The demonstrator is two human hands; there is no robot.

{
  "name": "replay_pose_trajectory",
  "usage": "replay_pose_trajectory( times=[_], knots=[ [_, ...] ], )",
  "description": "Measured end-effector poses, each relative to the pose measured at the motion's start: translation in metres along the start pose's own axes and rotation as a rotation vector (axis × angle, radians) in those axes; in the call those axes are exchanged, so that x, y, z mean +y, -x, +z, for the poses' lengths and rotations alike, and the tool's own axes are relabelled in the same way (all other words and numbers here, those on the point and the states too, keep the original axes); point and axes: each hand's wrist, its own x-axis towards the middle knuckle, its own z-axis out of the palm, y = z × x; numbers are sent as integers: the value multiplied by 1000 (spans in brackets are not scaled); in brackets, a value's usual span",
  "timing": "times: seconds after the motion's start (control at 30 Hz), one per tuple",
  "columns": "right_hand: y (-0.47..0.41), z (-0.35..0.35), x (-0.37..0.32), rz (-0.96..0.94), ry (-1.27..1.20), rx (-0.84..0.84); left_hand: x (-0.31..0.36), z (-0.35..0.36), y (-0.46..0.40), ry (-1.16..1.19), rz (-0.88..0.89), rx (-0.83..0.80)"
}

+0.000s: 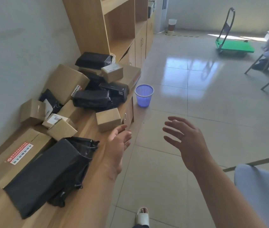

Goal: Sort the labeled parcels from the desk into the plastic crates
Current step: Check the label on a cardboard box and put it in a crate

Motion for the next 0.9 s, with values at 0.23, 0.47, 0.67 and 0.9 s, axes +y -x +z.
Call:
replay_pose_trajectory(
  times=[0.23,0.47,0.67,0.9],
  knots=[
    [-100,0,-35,31,-8,23,44,46,-89,13,1,29],
    [-241,46,-55,102,32,-143,76,59,-190,-12,43,215],
    [-364,102,-82,189,107,-342,118,62,-272,-45,80,480],
    [-451,178,-84,308,194,-506,155,39,-330,-270,117,761]
  ],
)
